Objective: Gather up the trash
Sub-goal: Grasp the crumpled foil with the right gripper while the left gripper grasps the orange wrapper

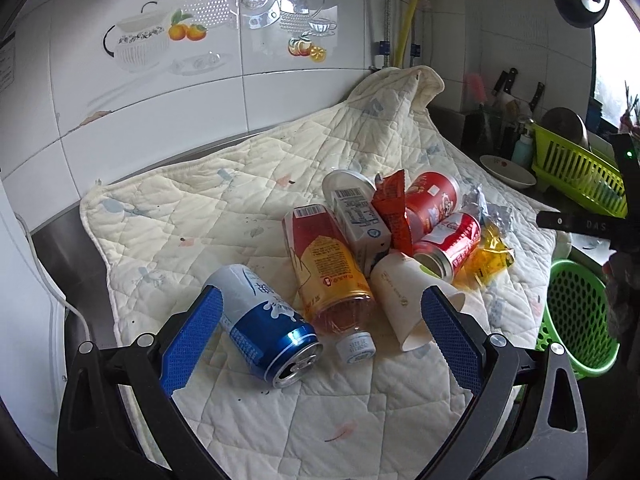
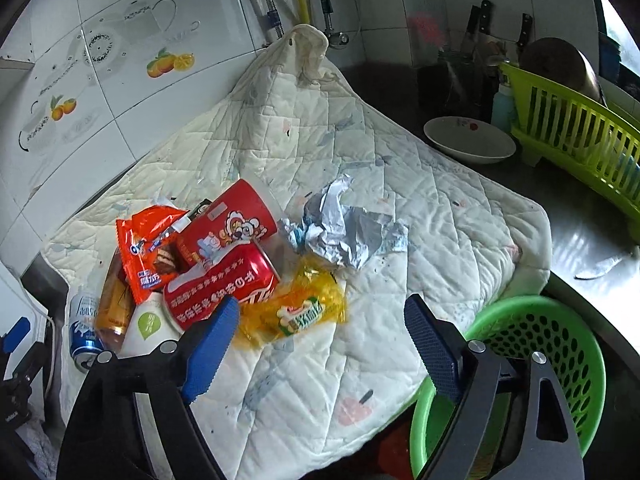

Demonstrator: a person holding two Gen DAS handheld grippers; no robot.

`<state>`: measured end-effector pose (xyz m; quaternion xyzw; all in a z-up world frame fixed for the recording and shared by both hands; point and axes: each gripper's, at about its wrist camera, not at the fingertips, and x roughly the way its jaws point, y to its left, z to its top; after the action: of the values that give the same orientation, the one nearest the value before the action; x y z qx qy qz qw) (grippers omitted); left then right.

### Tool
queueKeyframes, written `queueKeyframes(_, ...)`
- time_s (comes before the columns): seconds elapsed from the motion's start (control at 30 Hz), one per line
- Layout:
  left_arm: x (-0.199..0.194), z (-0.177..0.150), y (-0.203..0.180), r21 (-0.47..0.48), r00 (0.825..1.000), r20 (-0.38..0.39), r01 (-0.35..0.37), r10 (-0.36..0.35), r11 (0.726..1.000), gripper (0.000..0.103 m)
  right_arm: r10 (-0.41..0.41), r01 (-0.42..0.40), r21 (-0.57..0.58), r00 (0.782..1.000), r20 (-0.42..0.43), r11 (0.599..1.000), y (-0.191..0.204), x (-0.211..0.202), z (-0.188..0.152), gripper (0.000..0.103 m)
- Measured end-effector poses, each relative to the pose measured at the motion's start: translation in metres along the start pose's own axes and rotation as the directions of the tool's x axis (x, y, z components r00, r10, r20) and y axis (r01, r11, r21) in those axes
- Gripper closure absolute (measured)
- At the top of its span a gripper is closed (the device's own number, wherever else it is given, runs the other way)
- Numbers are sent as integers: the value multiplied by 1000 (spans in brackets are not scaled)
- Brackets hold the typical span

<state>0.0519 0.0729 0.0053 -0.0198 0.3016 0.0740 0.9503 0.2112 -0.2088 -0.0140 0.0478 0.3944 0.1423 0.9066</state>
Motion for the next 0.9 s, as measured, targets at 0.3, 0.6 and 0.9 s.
queueKeyframes(0.3,11,0,16,-26,1000,-13,-23,22,999,5,17,-15,25,997,-76,1000,-22,68,60,24)
queueKeyframes(0.6,18,2,23,-30,999,-16,-44,44,999,5,-38,28,-54,983,-181,998,-20,130,74,24)
queueKeyframes(0.9,20,4,30,-45,999,-29,-45,44,998,6,-32,23,-43,976,-217,999,-31,145,61,54)
